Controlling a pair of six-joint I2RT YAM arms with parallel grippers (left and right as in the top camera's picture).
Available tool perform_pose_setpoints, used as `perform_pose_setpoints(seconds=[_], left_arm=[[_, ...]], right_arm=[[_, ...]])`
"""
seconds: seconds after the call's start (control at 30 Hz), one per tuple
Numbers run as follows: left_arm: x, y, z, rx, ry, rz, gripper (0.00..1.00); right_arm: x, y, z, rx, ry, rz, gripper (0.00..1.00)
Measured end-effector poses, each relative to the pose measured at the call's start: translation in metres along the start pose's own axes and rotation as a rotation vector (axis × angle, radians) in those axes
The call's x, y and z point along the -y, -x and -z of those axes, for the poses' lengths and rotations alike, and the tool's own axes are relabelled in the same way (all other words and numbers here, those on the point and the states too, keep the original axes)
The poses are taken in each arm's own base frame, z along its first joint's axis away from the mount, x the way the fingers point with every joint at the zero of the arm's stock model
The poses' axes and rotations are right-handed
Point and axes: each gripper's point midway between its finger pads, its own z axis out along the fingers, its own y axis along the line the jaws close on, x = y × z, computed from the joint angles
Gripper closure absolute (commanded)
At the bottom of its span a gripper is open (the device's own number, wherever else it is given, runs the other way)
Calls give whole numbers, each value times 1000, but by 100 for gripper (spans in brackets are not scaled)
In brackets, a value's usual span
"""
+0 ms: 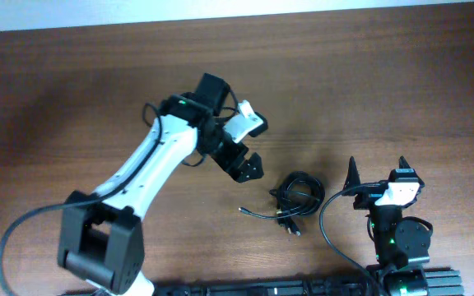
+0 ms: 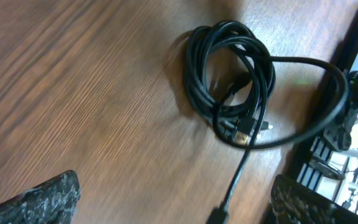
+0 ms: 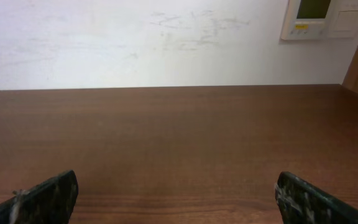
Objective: Untangle cables
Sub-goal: 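Move the left gripper over the black cable coil and lower it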
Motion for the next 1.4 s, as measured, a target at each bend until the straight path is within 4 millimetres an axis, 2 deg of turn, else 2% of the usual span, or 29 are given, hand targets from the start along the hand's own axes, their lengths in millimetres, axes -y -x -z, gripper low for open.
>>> perform_pose_setpoints(seconds=[0.2,0.57,0.87,1.07,1.4], left_arm=[[11,11,-37,-18,-36,-83,1],[29,3,-96,-123,-40,-171,1],[32,26,-114,-71,65,-177,1],[24,25,-136,-91,142,-141,1],[6,47,-134,-9,251,-156,1]], right_arm=[[0,0,0,0,0,0,1],[0,0,0,0,0,0,1],[0,0,0,0,0,0,1],[0,0,0,0,0,0,1],[0,0,0,0,0,0,1]])
